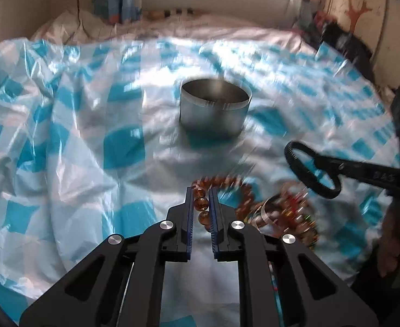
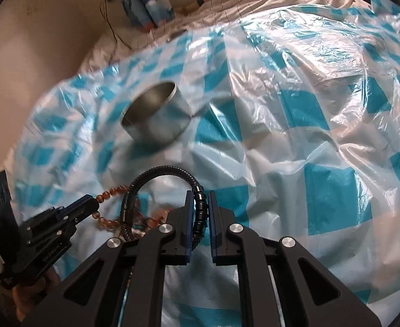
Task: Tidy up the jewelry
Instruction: 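Grasp the amber bead bracelet with the left gripper and lift it, then carry the amber bracelet over the silver tin and open the left gripper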
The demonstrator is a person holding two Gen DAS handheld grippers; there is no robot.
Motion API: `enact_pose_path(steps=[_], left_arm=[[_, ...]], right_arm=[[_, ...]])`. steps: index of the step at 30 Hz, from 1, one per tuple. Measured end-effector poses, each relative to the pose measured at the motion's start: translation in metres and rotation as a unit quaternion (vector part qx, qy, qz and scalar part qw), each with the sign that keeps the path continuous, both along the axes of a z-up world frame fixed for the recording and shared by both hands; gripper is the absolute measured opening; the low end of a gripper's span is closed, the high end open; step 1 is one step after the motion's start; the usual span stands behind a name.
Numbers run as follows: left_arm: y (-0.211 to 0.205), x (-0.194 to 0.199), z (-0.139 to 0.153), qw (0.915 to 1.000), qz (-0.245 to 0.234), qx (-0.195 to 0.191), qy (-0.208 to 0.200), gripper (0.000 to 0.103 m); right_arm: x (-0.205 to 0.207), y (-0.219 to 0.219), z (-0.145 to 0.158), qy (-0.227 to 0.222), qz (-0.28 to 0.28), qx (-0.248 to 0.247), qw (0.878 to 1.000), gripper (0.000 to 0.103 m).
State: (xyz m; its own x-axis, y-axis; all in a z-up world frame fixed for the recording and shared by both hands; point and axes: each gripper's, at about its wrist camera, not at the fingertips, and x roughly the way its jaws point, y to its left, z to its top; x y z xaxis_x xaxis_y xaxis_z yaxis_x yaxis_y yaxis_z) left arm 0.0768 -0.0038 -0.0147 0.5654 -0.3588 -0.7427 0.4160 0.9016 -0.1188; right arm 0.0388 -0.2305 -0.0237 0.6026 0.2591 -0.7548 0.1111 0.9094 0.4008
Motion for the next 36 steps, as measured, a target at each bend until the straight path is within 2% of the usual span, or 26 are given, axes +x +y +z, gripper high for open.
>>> enact_pose_path(steps=[3, 19, 21, 22, 23, 25, 30, 33, 36], left_arm=[[0.001, -0.003, 0.009, 0.9997, 0.001, -0.012, -0.021, 0.010], [-0.006, -0.008, 0.024, 0.9983, 0.002, -0.008, -0.057, 0.010], [-0.007, -0.008, 0.028, 0.9979, 0.002, -0.015, -0.062, 0.010], [-0.007, -0.007, 0.030, 0.9976, 0.003, -0.020, -0.066, 0.003], [-0.006, -0.007, 0.036, 0.9969, 0.003, -0.030, -0.073, 0.002], [-0.003, -0.006, 0.050, 0.9947, 0.006, -0.055, -0.087, 0.002], [0.003, 0.010, 0.067, 0.9904, 0.017, -0.088, -0.106, 0.002], [0.004, 0.024, 0.066, 0.9914, 0.022, -0.088, -0.094, 0.002], [0.003, 0.035, 0.045, 0.9966, 0.013, -0.071, -0.040, 0.002]], right_arm=[[-0.001, 0.000, 0.006, -0.014, -0.001, 0.004, 1.000, 0.011], [-0.003, 0.006, 0.015, -0.043, 0.011, -0.019, 0.999, 0.011], [-0.003, 0.006, 0.017, -0.051, 0.010, -0.019, 0.998, 0.011], [-0.002, 0.006, 0.019, -0.056, 0.009, -0.019, 0.998, 0.011], [-0.001, 0.005, 0.022, -0.066, 0.007, -0.018, 0.998, 0.011], [0.002, 0.004, 0.027, -0.080, 0.002, -0.019, 0.997, 0.011], [0.017, 0.000, 0.033, -0.099, -0.010, -0.021, 0.995, 0.011], [0.023, 0.001, 0.031, -0.092, -0.005, -0.024, 0.995, 0.011], [0.023, 0.002, 0.030, -0.090, 0.002, -0.023, 0.996, 0.011]])
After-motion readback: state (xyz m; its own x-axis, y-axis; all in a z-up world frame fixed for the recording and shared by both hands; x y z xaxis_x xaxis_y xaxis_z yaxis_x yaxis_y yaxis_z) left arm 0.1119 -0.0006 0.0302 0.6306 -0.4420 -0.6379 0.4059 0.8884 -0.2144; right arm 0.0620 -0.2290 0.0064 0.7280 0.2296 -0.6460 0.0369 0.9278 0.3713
